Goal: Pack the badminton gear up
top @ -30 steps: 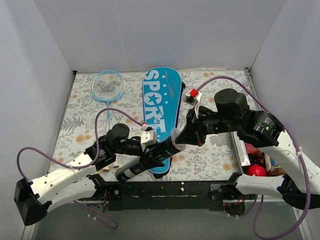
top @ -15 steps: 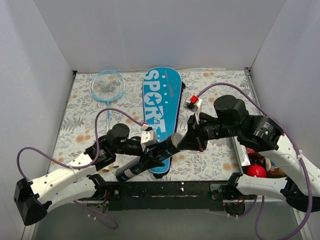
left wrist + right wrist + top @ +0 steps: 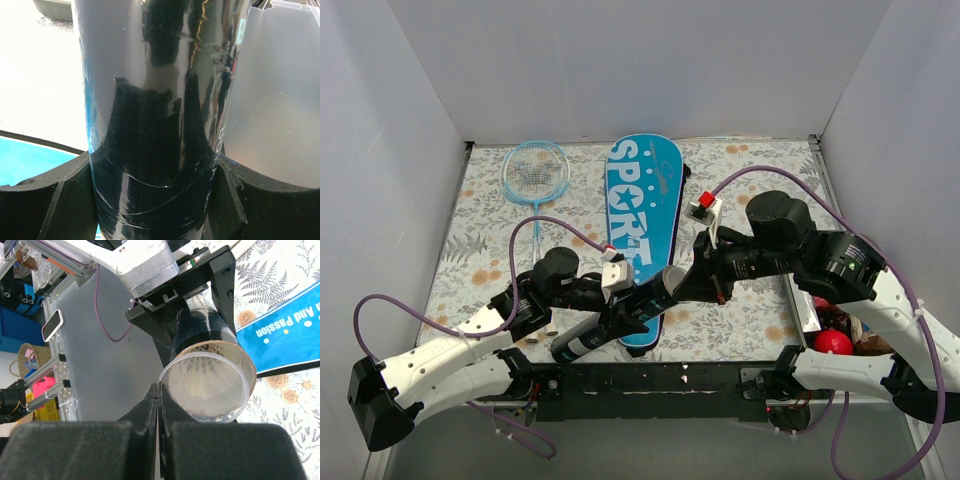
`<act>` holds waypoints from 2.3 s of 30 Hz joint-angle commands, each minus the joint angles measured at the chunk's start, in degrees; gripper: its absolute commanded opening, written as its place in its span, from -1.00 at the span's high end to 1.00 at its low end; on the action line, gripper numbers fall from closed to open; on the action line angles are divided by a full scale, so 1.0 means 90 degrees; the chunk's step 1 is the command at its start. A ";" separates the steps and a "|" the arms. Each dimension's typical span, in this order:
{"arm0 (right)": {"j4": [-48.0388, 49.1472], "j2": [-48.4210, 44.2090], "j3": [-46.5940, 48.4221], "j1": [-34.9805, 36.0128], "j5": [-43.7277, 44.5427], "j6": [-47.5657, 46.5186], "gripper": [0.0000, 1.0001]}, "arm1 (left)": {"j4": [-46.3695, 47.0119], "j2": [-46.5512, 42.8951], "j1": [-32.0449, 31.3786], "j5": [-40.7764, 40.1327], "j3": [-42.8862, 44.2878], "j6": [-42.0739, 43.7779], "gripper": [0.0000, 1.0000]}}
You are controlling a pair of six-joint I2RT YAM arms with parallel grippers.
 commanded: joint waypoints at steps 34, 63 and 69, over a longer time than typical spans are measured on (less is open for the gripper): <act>-0.0014 0.0122 0.0263 0.0033 0.0075 -0.0173 0.97 | 0.0060 -0.0200 -0.0039 0.0029 -0.0028 0.0098 0.56; 0.0338 0.0171 -0.0166 0.0218 -0.0238 -0.0056 0.47 | 0.0060 -0.0297 -0.0048 -0.0019 -0.0028 0.0127 0.56; 0.0260 0.0209 0.0009 0.0228 -0.0198 -0.0056 0.42 | 0.0080 -0.0395 -0.0048 0.0029 -0.0057 0.0137 0.57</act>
